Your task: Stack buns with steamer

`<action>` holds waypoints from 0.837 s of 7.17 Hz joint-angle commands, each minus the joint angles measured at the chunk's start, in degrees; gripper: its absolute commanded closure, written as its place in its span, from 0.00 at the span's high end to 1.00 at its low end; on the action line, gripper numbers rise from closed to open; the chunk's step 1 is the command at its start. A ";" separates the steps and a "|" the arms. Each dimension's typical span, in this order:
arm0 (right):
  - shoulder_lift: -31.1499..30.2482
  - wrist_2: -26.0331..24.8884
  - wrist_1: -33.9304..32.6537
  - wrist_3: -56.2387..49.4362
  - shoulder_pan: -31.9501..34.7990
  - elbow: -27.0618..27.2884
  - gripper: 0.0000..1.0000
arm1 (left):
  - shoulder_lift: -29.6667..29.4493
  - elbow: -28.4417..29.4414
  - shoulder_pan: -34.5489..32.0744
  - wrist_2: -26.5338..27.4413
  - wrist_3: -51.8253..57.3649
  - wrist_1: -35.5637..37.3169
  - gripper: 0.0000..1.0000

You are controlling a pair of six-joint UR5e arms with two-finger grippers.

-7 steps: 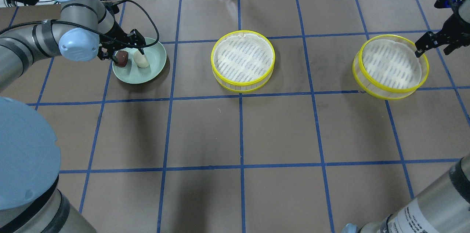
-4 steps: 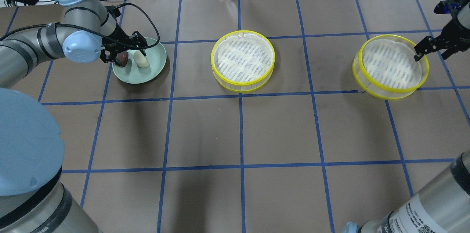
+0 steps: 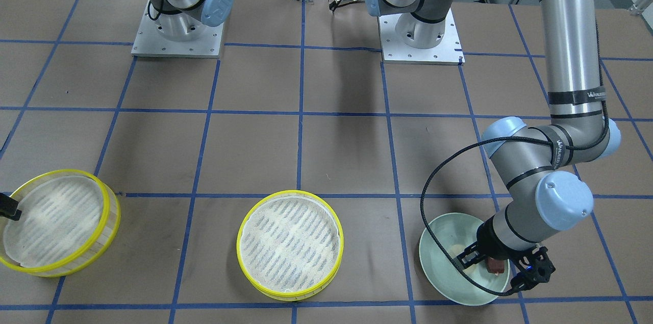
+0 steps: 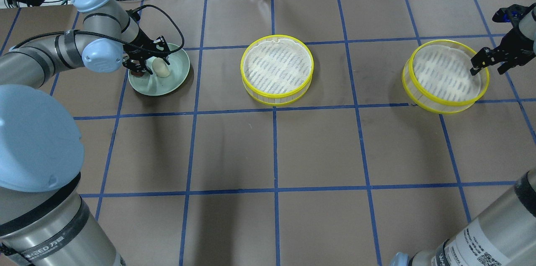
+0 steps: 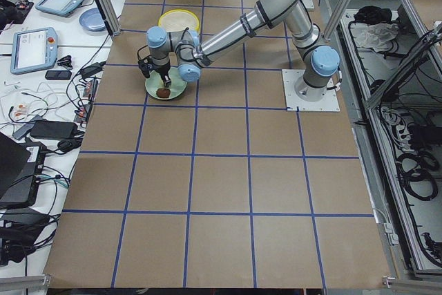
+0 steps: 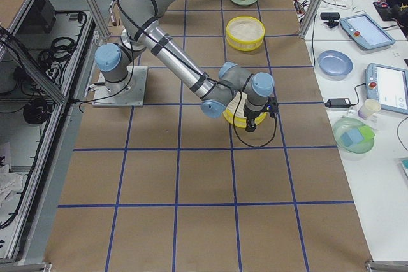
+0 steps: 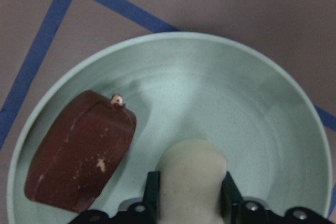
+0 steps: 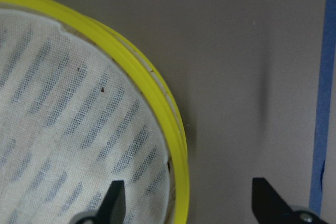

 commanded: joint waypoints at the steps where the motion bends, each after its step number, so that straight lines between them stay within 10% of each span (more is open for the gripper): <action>1: 0.42 0.43 0.01 0.19 0.00 0.11 0.20 | 0.83 0.40 -0.22 -0.15 -0.99 2.06 0.00; 6: -1.77 0.35 -0.17 -0.78 0.52 -0.33 0.00 | 4.71 2.77 -16.45 -8.57 -26.02 9.60 0.00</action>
